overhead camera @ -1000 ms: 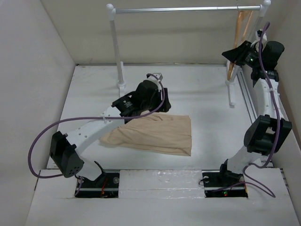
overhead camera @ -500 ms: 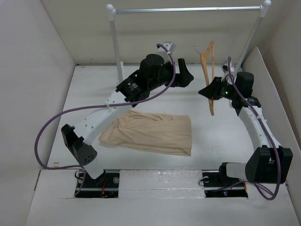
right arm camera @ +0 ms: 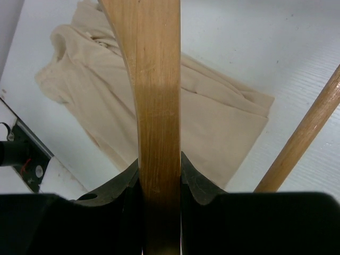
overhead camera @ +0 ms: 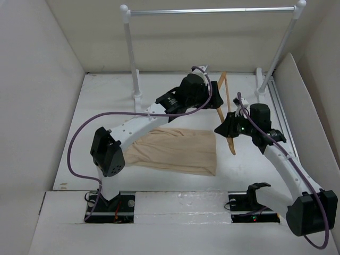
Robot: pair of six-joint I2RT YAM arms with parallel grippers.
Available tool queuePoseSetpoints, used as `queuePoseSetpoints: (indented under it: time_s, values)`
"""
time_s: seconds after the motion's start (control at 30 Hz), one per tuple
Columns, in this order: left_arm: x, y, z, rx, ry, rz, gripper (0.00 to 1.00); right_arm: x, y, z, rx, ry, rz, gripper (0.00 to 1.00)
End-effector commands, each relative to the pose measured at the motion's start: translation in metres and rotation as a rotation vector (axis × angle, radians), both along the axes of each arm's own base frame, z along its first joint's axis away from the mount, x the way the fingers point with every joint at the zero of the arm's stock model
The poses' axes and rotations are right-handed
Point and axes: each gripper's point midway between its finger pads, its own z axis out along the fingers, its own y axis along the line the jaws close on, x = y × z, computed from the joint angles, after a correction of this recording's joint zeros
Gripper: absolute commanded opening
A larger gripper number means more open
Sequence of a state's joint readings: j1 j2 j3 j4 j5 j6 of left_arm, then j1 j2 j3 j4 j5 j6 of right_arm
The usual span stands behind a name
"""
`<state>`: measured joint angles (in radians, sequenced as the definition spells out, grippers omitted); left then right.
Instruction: Place the trousers on the hanger
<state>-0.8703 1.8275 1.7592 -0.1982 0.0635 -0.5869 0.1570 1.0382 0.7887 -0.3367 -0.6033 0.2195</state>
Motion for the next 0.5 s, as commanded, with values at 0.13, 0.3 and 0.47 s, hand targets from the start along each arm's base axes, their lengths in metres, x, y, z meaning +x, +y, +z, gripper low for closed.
queuePoseSetpoints:
  time_s: [0.13,0.3,0.47]
  values:
    - [0.007,-0.008,0.023,-0.133,-0.025,0.060,0.66,-0.011,0.017,0.013,-0.061,-0.088,0.040,0.06]
    - [0.004,-0.009,0.004,-0.119,-0.015,0.092,0.43,-0.031,0.023,0.002,-0.056,-0.062,0.042,0.06]
    - [-0.002,-0.004,-0.009,-0.115,0.022,0.119,0.00,-0.049,0.023,-0.002,-0.031,-0.034,0.043,0.45]
